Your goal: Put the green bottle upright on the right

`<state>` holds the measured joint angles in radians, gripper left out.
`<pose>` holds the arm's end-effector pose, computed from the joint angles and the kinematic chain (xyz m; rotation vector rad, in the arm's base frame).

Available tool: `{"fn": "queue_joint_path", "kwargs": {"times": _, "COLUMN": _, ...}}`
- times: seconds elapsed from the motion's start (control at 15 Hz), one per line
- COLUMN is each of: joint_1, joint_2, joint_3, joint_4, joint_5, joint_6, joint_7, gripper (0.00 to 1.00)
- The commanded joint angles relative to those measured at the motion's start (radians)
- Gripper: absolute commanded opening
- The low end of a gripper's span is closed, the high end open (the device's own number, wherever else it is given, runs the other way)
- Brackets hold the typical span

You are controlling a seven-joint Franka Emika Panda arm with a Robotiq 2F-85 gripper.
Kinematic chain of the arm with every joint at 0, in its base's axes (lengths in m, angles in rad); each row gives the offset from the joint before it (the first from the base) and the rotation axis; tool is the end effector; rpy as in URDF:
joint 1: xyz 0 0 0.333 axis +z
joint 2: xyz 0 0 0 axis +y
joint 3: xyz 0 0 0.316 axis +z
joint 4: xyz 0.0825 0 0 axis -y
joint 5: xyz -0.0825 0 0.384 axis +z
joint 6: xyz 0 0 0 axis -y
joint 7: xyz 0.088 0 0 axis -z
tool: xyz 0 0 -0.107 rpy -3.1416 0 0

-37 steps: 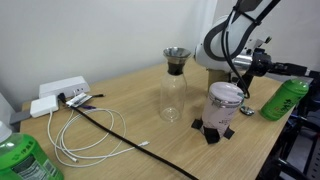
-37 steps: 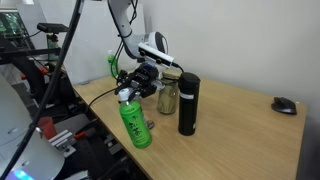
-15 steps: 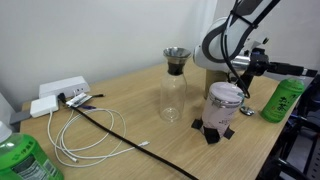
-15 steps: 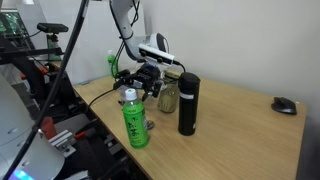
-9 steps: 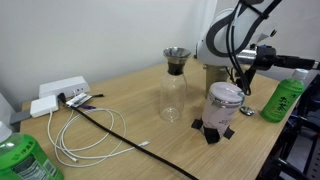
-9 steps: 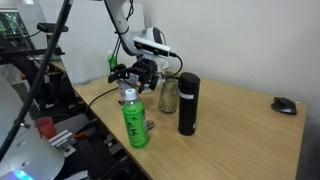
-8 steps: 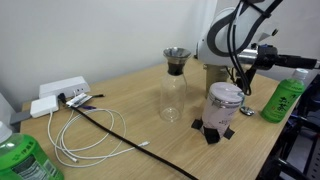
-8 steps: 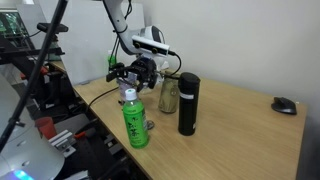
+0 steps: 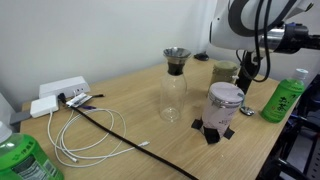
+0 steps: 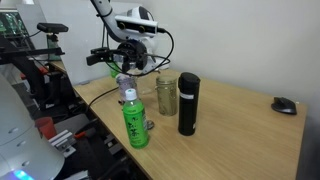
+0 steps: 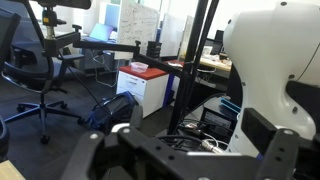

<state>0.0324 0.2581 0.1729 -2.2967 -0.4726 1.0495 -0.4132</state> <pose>0.3581 0.0124 0.2555 1.9116 0.8103 -1.9663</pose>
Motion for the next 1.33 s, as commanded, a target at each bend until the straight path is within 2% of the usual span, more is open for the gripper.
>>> {"fn": "queue_joint_path", "kwargs": {"times": 0.0, "joint_1": 0.023, "joint_2": -0.105, "joint_3": 0.005, "joint_4": -0.064, "joint_5": -0.003, "joint_6": 0.005, "joint_7": 0.021, "gripper": 1.0}}
{"fn": "queue_joint_path", "kwargs": {"times": 0.67, "joint_1": 0.102, "joint_2": -0.288, "joint_3": 0.008, "joint_4": -0.126, "joint_5": 0.014, "joint_6": 0.003, "joint_7": -0.001, "gripper": 1.0}}
{"fn": "queue_joint_path", "kwargs": {"times": 0.73, "joint_1": 0.101, "joint_2": -0.239, "joint_3": -0.003, "joint_4": -0.093, "joint_5": 0.007, "joint_6": -0.01, "joint_7": 0.008, "gripper": 1.0}}
{"fn": "queue_joint_path", "kwargs": {"times": 1.27, "joint_1": 0.115, "joint_2": -0.271, "joint_3": -0.003, "joint_4": -0.112, "joint_5": 0.011, "joint_6": -0.01, "joint_7": 0.008, "gripper": 1.0}}
